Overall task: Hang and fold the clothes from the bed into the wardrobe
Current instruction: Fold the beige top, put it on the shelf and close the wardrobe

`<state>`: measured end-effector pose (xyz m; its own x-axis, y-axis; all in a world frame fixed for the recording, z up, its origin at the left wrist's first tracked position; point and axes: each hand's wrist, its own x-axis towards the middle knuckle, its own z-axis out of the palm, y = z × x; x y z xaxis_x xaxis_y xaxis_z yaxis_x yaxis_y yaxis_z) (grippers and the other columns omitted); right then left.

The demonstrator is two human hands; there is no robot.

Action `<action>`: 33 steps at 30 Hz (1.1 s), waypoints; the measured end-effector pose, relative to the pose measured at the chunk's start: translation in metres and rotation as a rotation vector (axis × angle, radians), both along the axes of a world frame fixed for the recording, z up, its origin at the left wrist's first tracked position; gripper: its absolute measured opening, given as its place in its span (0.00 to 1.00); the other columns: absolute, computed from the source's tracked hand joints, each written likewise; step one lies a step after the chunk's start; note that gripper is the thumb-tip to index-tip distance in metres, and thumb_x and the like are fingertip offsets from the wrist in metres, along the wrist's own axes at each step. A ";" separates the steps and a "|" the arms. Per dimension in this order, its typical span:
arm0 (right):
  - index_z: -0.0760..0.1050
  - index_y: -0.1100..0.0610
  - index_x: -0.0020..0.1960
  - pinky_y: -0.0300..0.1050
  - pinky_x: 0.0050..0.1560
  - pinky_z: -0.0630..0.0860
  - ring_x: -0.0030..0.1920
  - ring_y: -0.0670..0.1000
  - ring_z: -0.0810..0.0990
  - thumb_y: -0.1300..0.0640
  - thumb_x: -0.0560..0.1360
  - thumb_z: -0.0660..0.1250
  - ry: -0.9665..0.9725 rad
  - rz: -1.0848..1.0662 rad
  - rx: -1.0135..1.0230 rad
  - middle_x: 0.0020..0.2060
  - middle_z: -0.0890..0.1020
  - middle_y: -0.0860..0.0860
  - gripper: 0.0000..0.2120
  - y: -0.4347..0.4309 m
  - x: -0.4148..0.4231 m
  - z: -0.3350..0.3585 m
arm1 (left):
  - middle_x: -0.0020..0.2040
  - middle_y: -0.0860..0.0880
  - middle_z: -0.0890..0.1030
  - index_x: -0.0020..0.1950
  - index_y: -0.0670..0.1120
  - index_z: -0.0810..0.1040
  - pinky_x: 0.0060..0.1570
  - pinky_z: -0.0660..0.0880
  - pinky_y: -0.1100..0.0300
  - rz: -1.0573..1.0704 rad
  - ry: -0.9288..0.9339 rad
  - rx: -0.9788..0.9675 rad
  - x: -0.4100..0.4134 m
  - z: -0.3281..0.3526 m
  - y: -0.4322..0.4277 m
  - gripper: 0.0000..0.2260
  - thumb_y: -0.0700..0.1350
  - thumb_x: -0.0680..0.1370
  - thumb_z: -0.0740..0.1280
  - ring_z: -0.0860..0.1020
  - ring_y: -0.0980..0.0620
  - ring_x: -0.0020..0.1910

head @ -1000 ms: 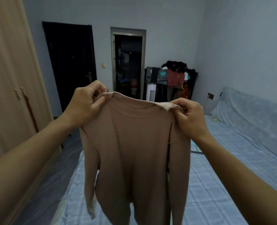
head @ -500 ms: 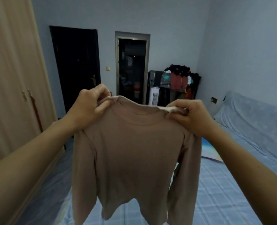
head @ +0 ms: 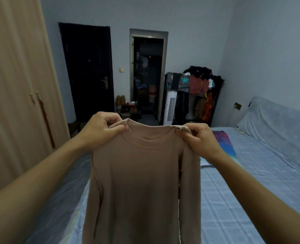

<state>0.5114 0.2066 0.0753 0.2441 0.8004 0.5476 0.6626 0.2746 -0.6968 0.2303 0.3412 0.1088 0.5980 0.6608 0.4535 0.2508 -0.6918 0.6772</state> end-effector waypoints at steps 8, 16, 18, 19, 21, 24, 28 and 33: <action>0.68 0.58 0.27 0.39 0.28 0.63 0.24 0.44 0.64 0.56 0.74 0.70 0.072 -0.372 -0.055 0.23 0.67 0.49 0.20 0.034 -0.044 -0.017 | 0.34 0.45 0.80 0.36 0.41 0.80 0.30 0.72 0.58 0.500 0.044 -0.125 0.044 -0.033 -0.012 0.12 0.47 0.76 0.69 0.79 0.50 0.35; 0.72 0.61 0.30 0.34 0.25 0.62 0.25 0.42 0.66 0.54 0.76 0.70 0.194 -0.180 0.038 0.23 0.71 0.48 0.19 0.035 -0.091 -0.029 | 0.32 0.43 0.82 0.37 0.41 0.79 0.32 0.81 0.46 0.317 -0.150 -0.269 0.066 -0.041 -0.048 0.10 0.45 0.76 0.71 0.82 0.45 0.32; 0.74 0.59 0.31 0.33 0.26 0.63 0.25 0.41 0.67 0.53 0.77 0.70 0.225 -0.138 0.046 0.23 0.72 0.47 0.18 0.030 -0.094 -0.026 | 0.32 0.43 0.83 0.40 0.42 0.80 0.32 0.81 0.44 0.246 -0.214 -0.320 0.066 -0.038 -0.055 0.08 0.44 0.77 0.70 0.83 0.44 0.31; 0.75 0.60 0.32 0.34 0.27 0.65 0.26 0.41 0.68 0.53 0.77 0.70 0.236 -0.119 0.047 0.24 0.73 0.48 0.17 0.028 -0.094 -0.024 | 0.32 0.42 0.83 0.42 0.41 0.80 0.32 0.82 0.45 0.214 -0.242 -0.341 0.066 -0.035 -0.060 0.08 0.43 0.78 0.70 0.83 0.42 0.30; 0.79 0.60 0.36 0.41 0.29 0.70 0.28 0.43 0.72 0.52 0.77 0.69 0.233 -0.069 0.038 0.27 0.78 0.53 0.15 0.024 -0.092 -0.019 | 0.33 0.40 0.83 0.44 0.39 0.81 0.32 0.82 0.48 0.167 -0.269 -0.381 0.065 -0.029 -0.067 0.09 0.42 0.80 0.67 0.83 0.42 0.30; 0.82 0.58 0.42 0.49 0.35 0.76 0.32 0.51 0.78 0.51 0.75 0.72 0.199 0.029 0.005 0.33 0.82 0.55 0.10 0.017 -0.091 -0.014 | 0.38 0.37 0.83 0.45 0.38 0.83 0.35 0.82 0.52 0.109 -0.269 -0.434 0.062 -0.022 -0.071 0.14 0.38 0.82 0.58 0.84 0.44 0.35; 0.81 0.53 0.41 0.37 0.31 0.73 0.31 0.42 0.76 0.54 0.70 0.77 0.146 -0.030 0.048 0.31 0.81 0.49 0.06 0.013 -0.085 -0.014 | 0.40 0.38 0.84 0.46 0.38 0.83 0.39 0.83 0.51 0.011 -0.200 -0.379 0.058 -0.019 -0.070 0.15 0.34 0.79 0.56 0.83 0.43 0.39; 0.80 0.51 0.38 0.39 0.31 0.70 0.30 0.43 0.72 0.62 0.74 0.67 0.086 -0.050 0.034 0.28 0.76 0.48 0.09 0.015 -0.072 -0.015 | 0.40 0.54 0.83 0.48 0.50 0.82 0.40 0.80 0.57 0.180 -0.060 0.088 0.050 -0.029 -0.054 0.06 0.41 0.75 0.69 0.82 0.55 0.40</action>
